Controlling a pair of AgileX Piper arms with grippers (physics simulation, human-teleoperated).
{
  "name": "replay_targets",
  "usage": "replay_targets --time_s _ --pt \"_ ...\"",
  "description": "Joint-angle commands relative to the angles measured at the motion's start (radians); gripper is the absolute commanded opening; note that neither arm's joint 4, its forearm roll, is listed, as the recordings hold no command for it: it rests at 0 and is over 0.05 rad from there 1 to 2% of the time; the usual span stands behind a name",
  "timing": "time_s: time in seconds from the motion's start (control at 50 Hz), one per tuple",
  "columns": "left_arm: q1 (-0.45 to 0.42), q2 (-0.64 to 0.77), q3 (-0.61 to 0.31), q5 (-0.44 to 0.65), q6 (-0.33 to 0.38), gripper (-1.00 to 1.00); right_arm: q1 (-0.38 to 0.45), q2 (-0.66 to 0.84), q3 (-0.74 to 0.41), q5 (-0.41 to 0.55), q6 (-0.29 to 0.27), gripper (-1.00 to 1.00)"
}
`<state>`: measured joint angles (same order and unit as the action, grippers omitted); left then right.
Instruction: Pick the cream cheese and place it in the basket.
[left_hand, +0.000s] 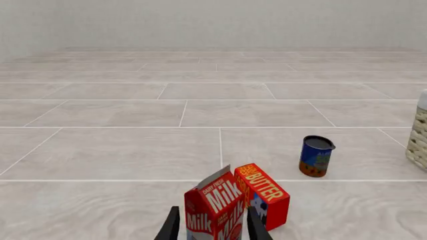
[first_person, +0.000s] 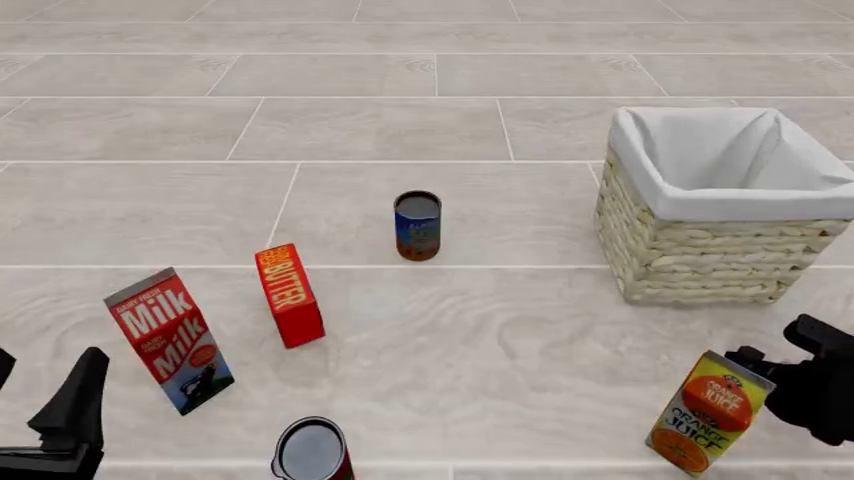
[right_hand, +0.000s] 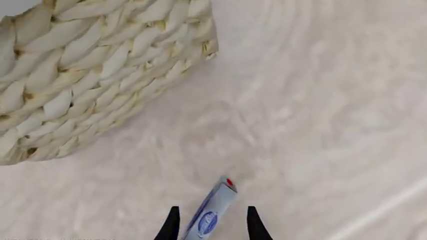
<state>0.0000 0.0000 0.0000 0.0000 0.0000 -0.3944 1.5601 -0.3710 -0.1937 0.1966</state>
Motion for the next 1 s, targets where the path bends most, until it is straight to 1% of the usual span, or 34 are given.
replay_targets --time_s 0.02,0.08,0.2,0.24,0.26,0.28,0.36,0.38,0.48,0.58,0.6,0.66,0.7,0.76,0.78,0.8,0.82,0.96,1.0 --pt "0.000 0.000 0.000 0.000 0.000 1.00 -0.005 0.069 0.026 -0.059 -0.007 1.00" --pt "0.000 0.000 0.000 0.000 0.000 1.00 -0.003 0.075 0.025 -0.062 0.000 1.00" --pt "0.000 0.000 0.000 0.000 0.000 1.00 -0.004 0.084 0.031 -0.076 -0.007 1.00" --pt "0.000 0.000 0.000 0.000 0.000 1.00 -0.007 0.081 0.033 -0.079 0.005 1.00" --pt "0.000 0.000 0.000 0.000 0.000 1.00 -0.009 0.078 0.032 -0.075 -0.002 1.00" --pt "0.000 0.000 0.000 0.000 0.000 1.00 -0.008 0.064 0.034 -0.073 0.006 -1.00" --pt "0.000 0.000 0.000 0.000 0.000 1.00 -0.030 0.029 0.025 -0.051 -0.004 -1.00" --pt "0.000 0.000 0.000 0.000 0.000 1.00 -0.022 0.020 0.024 -0.041 0.008 -1.00" --pt "0.000 0.000 0.000 0.000 0.000 1.00 -0.017 -0.029 0.011 -0.003 0.022 -1.00" --pt "0.000 0.000 0.000 0.000 0.000 1.00 -0.019 -0.069 0.000 0.026 0.023 -1.00" --pt "0.000 0.000 0.000 0.000 0.000 1.00 -0.018 -0.104 -0.010 0.056 0.026 -1.00" --pt "0.000 0.000 0.000 0.000 0.000 1.00 -0.019 -0.149 -0.017 0.091 0.028 -1.00" --pt "0.000 0.000 0.000 0.000 0.000 1.00 -0.019 -0.185 -0.021 0.111 0.018 -1.00" --pt "0.000 0.000 0.000 0.000 0.000 1.00 -0.021 -0.203 -0.028 0.129 0.020 -1.00" --pt "0.000 0.000 0.000 0.000 0.000 1.00 -0.018 -0.211 -0.035 0.139 0.009 -1.00" --pt "0.000 0.000 0.000 0.000 0.000 1.00 -0.014 -0.224 -0.040 0.150 0.025 -1.00" --pt "0.000 0.000 0.000 0.000 0.000 1.00 -0.018 -0.246 -0.051 0.165 0.017 -1.00" --pt "0.000 0.000 0.000 0.000 0.000 1.00 -0.025 -0.326 -0.097 0.252 0.017 -1.00" --pt "0.000 0.000 0.000 0.000 0.000 1.00 -0.024 -0.333 -0.099 0.259 0.022 -1.00"
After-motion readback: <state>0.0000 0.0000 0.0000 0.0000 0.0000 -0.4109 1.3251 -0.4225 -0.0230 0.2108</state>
